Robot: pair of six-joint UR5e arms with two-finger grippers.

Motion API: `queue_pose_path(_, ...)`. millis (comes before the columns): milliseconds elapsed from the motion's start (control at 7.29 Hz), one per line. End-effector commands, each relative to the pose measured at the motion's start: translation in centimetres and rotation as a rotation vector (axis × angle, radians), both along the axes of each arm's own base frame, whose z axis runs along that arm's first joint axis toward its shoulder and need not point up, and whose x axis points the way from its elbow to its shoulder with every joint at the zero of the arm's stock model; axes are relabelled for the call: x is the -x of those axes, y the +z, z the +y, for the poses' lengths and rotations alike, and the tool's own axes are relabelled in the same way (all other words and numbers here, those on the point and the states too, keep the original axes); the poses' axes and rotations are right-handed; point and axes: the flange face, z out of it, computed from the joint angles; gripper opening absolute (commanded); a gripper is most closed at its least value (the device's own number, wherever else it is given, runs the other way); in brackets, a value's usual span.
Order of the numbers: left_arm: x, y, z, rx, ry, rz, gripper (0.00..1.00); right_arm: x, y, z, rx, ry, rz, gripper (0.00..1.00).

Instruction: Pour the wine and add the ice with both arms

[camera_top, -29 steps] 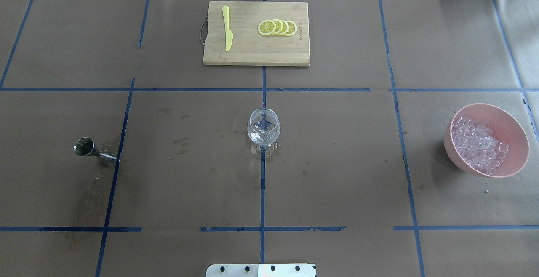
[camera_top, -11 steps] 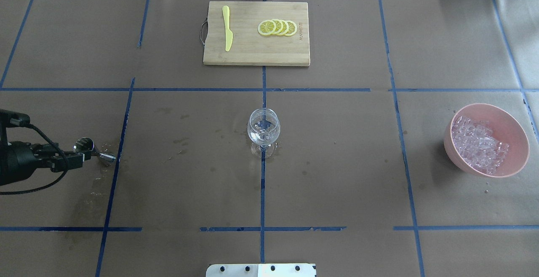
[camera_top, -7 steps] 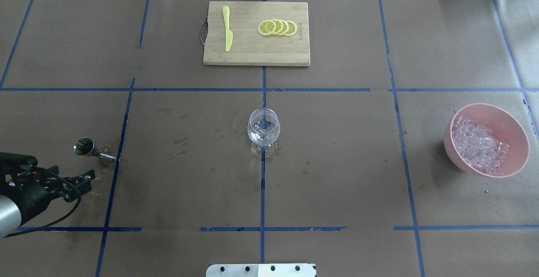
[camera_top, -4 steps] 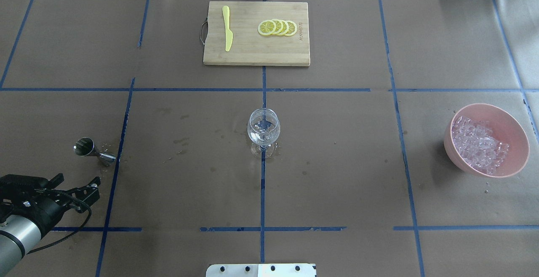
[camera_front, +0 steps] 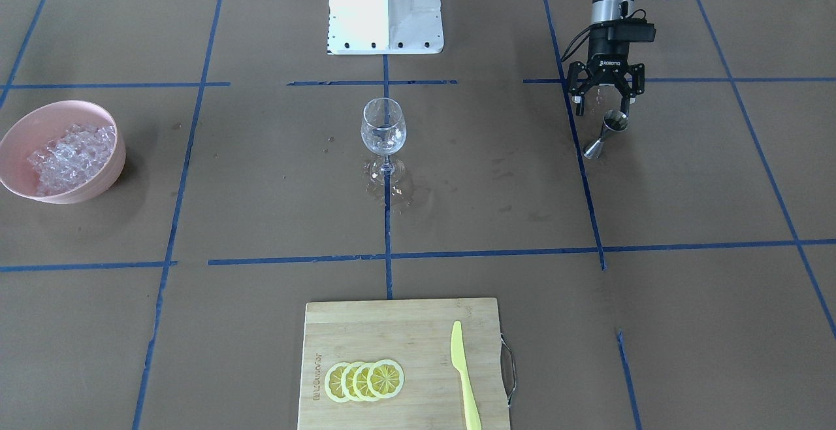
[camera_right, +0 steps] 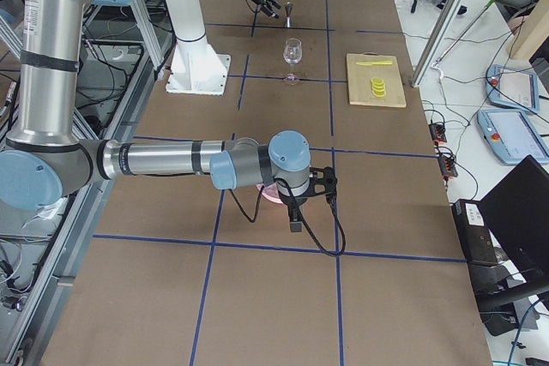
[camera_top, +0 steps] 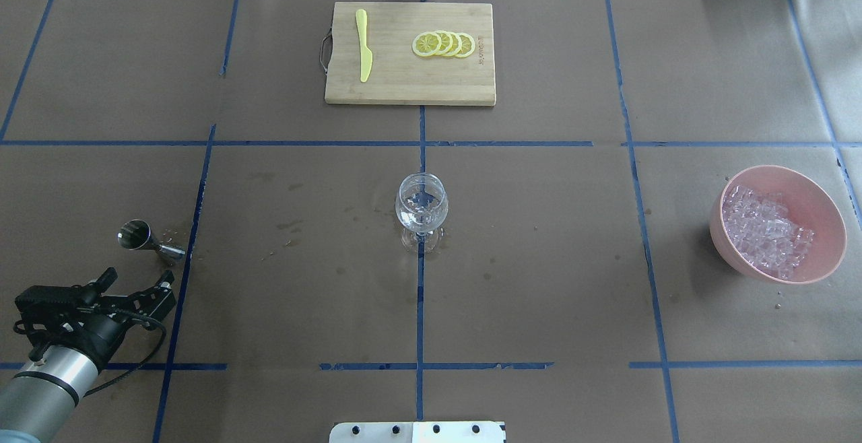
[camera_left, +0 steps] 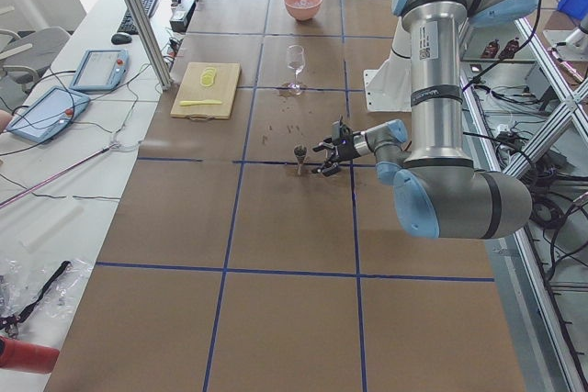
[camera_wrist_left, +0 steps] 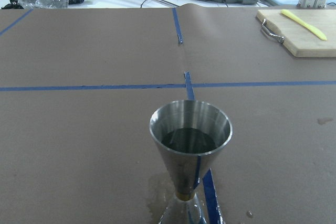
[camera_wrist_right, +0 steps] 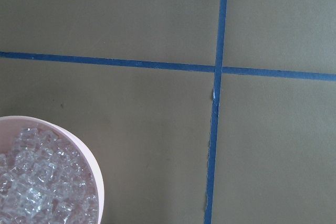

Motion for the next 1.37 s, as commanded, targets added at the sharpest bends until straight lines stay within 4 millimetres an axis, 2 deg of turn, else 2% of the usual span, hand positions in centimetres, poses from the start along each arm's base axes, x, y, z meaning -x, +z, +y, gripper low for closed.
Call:
queue_pose_path(0,-1.5,0.2,-0.4,-0.037,-0.045,-0.001,0.99,0.0,-0.5,0.0,-0.009,0.0,0.0,1.0)
queue_pose_path(137,-2.3,0.5,-0.4,-0.04,-0.049,-0.005,0.98,0.0,-0.6,0.0,-0.014,0.0,-0.001,1.0)
queue_pose_path(685,-1.5,2.1,-2.0,-0.054,-0.102,-0.039,0.89,0.0,-0.7,0.0,-0.016,-0.001,-0.001,1.0)
queue_pose_path(960,-3.7,1.9,-3.5,-0.053,-0.132,-0.024,0.87,0.0,-1.0,0.0,-0.023,-0.001,-0.001,1.0)
queue_pose_path(1097,-3.7,1.6,-4.0,-0.054,-0.144,-0.023,0.82,0.0,-1.0,0.0,-0.024,-0.002,-0.001,1.0)
queue_pose_path(1234,-3.6,1.7,-4.1,-0.054,-0.145,-0.023,0.73,0.0,-1.0,0.0,-0.024,-0.002,-0.001,1.0)
